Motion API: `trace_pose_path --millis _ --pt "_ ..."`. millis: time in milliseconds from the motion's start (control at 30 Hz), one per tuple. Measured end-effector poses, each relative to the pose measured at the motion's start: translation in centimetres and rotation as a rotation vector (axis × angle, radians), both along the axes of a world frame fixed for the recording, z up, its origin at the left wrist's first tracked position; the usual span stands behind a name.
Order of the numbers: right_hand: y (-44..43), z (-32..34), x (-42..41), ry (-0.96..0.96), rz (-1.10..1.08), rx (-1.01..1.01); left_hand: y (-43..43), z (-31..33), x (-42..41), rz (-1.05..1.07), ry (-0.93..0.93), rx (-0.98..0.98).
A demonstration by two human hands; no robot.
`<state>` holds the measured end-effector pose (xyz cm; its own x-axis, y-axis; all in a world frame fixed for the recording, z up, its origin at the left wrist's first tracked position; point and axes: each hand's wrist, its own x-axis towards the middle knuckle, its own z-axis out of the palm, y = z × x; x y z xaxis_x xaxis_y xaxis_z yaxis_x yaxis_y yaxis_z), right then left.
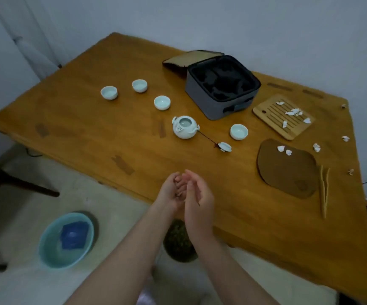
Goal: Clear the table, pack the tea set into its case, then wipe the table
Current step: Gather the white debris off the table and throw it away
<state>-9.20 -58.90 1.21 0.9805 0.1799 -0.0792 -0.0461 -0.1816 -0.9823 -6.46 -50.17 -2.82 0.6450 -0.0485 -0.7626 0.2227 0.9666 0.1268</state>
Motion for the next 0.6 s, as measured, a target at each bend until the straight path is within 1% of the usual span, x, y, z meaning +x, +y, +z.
trace_pose_path --millis 100,167,233,300,333,433,500,600 --pt "-3.5 -2.3 -1.7 0.115 0.135 -0.076 -3.1 -2.6 -3.2 0.088 0.007 -0.122" --pt "-5.3 -3.3 -3.2 0.187 0.227 -0.132 -4.8 -4.4 -5.6 0.134 0.03 -0.164" --pt "-6.4 -4.0 -4.6 0.238 0.296 -0.128 -6.0 -6.0 -7.6 0.124 0.075 -0.122" --pt "-7.1 -5.3 -6.0 0.286 0.34 -0.116 -6.7 -7.5 -9.0 0.118 0.164 -0.046" --pt "-7.2 -6.4 -6.6 0.318 0.351 -0.123 -6.8 -8.3 -9.5 0.139 0.219 -0.038" --pt "-7.2 -10.2 -7.4 0.456 0.328 -0.146 -7.1 -11.5 -10.5 0.194 0.311 -0.107" --pt "-7.1 -13.2 -7.3 0.556 0.306 -0.137 -7.4 -14.1 -10.7 0.172 0.39 -0.113" --pt "-6.9 -17.6 -6.5 0.697 0.223 -0.095 -7.3 -17.7 -10.1 0.157 0.449 -0.08"
